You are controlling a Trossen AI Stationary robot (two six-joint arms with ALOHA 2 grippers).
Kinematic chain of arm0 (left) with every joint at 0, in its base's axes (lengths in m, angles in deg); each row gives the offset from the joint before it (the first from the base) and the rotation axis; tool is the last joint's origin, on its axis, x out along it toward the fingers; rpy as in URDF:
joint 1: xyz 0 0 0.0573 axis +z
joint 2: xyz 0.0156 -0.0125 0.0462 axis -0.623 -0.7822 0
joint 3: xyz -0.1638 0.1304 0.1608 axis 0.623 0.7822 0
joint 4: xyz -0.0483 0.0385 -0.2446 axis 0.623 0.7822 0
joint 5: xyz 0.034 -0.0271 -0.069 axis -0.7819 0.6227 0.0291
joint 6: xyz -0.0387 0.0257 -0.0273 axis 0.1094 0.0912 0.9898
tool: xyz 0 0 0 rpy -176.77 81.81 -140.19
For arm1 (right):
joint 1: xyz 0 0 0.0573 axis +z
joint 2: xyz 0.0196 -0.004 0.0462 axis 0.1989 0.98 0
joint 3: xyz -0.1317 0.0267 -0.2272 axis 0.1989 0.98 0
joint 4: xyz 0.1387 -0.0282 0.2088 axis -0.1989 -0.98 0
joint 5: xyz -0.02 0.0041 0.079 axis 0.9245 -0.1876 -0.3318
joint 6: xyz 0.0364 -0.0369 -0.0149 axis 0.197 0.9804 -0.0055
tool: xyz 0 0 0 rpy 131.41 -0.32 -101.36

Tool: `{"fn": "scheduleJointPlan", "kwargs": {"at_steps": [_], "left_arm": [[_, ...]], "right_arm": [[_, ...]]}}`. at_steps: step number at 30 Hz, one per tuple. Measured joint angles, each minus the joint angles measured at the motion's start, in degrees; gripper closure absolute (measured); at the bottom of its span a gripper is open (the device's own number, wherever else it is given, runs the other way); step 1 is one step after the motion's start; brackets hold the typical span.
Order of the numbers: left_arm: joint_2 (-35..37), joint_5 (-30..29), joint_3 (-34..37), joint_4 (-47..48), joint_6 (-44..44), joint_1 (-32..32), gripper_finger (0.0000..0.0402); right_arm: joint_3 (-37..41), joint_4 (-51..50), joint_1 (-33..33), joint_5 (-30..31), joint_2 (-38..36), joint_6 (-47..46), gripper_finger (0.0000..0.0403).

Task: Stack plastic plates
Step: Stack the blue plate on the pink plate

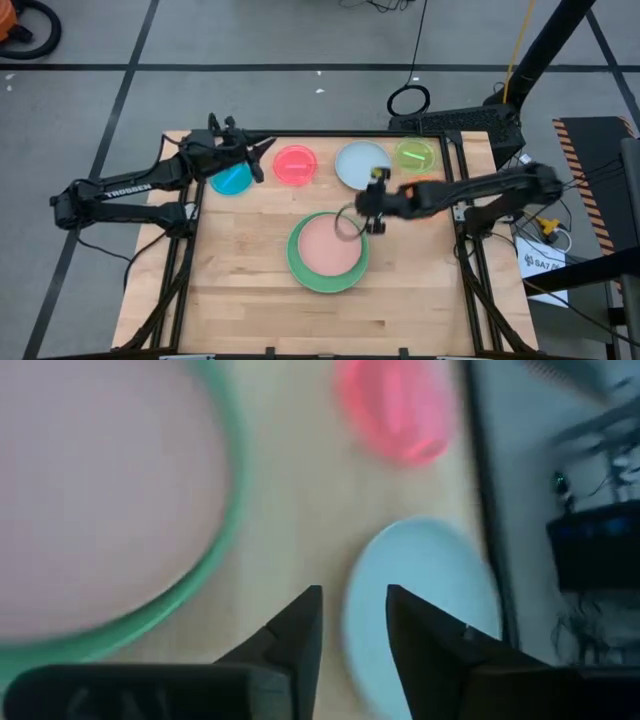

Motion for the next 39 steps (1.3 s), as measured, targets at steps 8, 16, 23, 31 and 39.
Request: {"fn": "scheduleJointPlan", "kwargs": {"at_steps": [8,16,23,31,39], "left_arm": [[-7.53,1.83,0.02,1.17,10.24,-0.07,0.0321],[-13.5,2.33,0.02,1.21,19.45,-3.46,0.0321],[-13.59,2.31,0.02,1.52,20.57,-7.83,0.0321],[-13.58,1.36,0.02,1.67,18.63,-8.24,0.0321],[-13.58,1.28,0.02,2.31,17.19,-8.26,0.0321]], "right_arm": [[14.26,26.05,-12.68,-3.83,-11.59,-5.83,0.0337],[12.12,23.27,-19.98,-21.5,-7.93,-13.81,0.0352],[10.09,14.79,-23.28,-27.35,-1.23,-5.09,0.0299],[10.11,11.82,-24.37,-29.35,6.69,15.41,0.0262],[10.09,15.78,-26.34,-33.29,12.88,14.96,0.027]]}}
